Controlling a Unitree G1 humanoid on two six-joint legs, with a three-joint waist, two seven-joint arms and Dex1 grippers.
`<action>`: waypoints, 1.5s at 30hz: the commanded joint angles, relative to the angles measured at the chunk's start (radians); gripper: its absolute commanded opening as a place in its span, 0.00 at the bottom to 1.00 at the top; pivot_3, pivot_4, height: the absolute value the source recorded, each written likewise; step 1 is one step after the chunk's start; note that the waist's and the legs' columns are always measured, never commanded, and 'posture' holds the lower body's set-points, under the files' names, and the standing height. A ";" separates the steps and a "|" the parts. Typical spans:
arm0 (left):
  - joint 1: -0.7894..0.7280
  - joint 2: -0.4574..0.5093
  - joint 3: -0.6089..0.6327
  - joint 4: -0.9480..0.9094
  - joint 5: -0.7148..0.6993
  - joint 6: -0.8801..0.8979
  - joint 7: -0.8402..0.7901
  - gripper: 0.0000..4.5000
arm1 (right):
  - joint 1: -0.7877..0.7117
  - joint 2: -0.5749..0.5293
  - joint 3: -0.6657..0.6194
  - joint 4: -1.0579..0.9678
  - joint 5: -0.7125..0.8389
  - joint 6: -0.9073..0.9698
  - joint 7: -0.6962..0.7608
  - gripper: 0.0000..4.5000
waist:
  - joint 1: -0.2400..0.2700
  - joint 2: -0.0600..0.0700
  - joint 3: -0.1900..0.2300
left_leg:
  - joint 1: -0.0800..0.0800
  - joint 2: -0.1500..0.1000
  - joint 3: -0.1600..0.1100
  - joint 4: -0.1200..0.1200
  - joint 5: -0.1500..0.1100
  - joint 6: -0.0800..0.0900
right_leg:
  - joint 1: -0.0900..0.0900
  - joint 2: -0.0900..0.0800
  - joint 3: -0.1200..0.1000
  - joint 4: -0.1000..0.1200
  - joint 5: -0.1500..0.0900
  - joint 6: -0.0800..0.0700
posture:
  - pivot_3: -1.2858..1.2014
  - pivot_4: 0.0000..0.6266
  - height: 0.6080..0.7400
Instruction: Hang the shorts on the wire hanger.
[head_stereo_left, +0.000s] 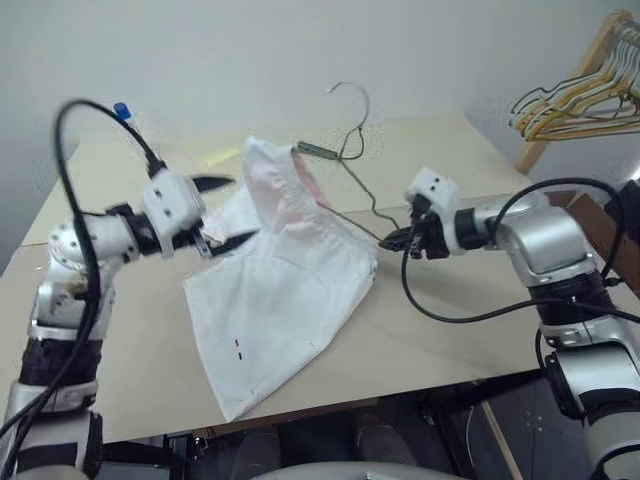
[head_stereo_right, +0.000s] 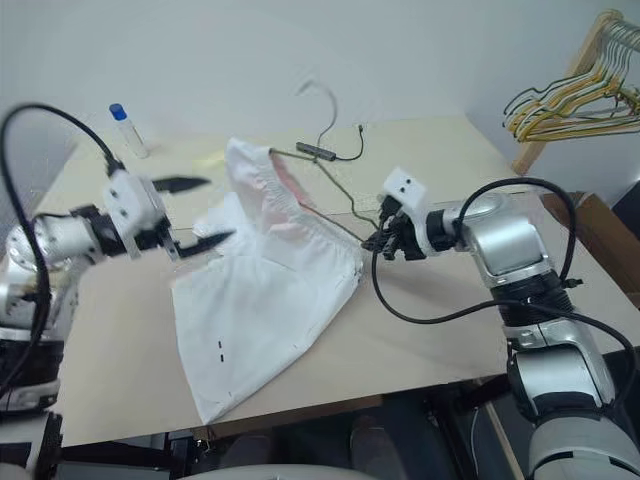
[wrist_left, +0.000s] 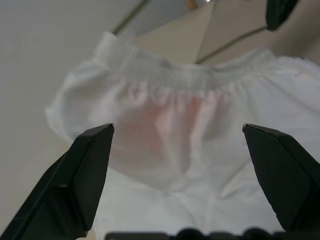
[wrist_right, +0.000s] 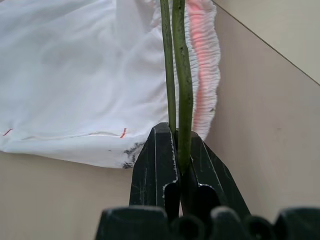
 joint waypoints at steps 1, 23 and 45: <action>-0.085 0.037 0.066 0.032 -0.065 -0.004 -0.035 1.00 | -0.029 0.007 0.037 -0.060 -0.042 -0.090 -0.004 0.00 | 0.001 0.000 0.000 | 0.000 0.000 0.000 0.000 0.000 0.000 | 0.000 0.000 0.000 0.000 0.000 0.000 | 0.53 0.00 1.00; -0.504 0.242 -0.422 0.665 -0.192 -0.152 -0.641 1.00 | -0.018 0.061 0.157 -0.170 -0.105 -0.177 0.030 0.00 | 0.000 -0.001 0.000 | -0.015 0.000 -0.003 0.007 0.000 0.000 | -0.016 0.001 -0.002 0.010 0.000 -0.001 | 0.53 0.00 1.00; -0.546 0.212 -0.514 0.762 -0.136 -0.229 -0.641 0.00 | 0.010 0.097 0.134 -0.164 -0.154 -0.257 -0.040 0.00 | -0.004 -0.001 -0.001 | -0.015 0.000 -0.002 0.008 0.000 0.000 | -0.016 0.001 -0.002 0.010 0.000 -0.001 | 0.52 0.00 1.00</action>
